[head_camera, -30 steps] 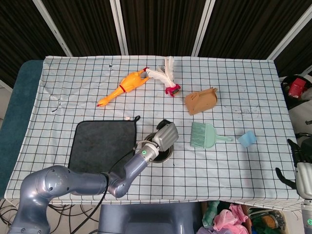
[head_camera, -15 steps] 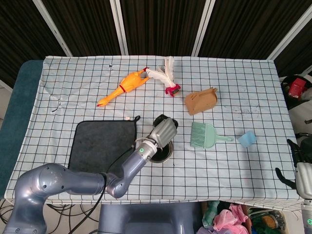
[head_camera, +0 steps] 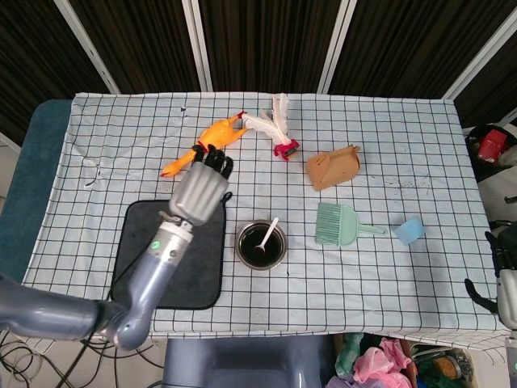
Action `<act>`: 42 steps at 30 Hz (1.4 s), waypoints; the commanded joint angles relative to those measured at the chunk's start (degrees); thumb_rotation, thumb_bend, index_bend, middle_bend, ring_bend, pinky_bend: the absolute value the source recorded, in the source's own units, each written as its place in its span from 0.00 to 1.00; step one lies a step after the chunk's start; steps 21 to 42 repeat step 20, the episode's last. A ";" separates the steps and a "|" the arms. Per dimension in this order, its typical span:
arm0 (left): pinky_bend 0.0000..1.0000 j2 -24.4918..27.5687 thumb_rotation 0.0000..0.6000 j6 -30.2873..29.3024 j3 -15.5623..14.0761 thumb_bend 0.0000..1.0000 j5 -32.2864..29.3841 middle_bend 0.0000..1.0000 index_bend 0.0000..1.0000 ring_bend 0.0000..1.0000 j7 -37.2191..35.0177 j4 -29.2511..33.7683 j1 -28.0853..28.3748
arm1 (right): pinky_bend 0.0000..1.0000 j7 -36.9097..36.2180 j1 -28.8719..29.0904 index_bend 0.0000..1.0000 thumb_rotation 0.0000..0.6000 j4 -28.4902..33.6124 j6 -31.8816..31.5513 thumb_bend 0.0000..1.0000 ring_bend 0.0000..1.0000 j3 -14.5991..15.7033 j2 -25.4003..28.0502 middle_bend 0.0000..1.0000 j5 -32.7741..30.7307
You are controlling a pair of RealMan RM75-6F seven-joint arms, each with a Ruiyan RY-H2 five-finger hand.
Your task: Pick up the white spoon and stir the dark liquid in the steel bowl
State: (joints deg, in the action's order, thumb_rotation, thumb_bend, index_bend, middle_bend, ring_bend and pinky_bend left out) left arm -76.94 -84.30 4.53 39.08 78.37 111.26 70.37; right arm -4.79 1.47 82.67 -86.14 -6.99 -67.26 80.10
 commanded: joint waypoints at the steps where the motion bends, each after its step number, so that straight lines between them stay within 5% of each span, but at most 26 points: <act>1: 0.25 13.95 1.00 -7.82 -8.48 0.26 10.75 0.20 0.15 0.17 -15.90 13.59 -14.06 | 0.33 2.16 -0.02 0.00 1.00 0.03 0.18 0.24 0.23 -0.12 -0.07 0.11 -0.74; 6: 0.04 22.29 1.00 -11.58 -18.41 0.22 24.82 0.14 0.14 0.06 -35.22 14.84 -27.48 | 0.31 3.91 0.31 0.00 1.00 0.51 1.31 0.23 0.22 0.31 -0.01 0.11 -0.91; 10: 0.01 24.24 1.00 -13.78 -23.51 0.22 33.22 0.11 0.13 0.04 -49.59 7.37 -36.40 | 0.31 4.90 0.58 0.00 1.00 0.72 1.76 0.23 0.21 0.65 -0.27 0.11 -0.55; 20: 0.00 19.71 1.00 -13.68 -22.78 0.22 39.05 0.10 0.12 0.04 -72.31 -11.82 -47.15 | 0.31 7.02 0.34 0.00 1.00 1.82 -0.30 0.23 0.21 0.42 -0.62 0.11 0.37; 42: 0.00 19.71 1.00 -13.68 -22.78 0.22 39.05 0.10 0.12 0.04 -72.31 -11.82 -47.15 | 0.31 7.02 0.34 0.00 1.00 1.82 -0.30 0.23 0.21 0.42 -0.62 0.11 0.37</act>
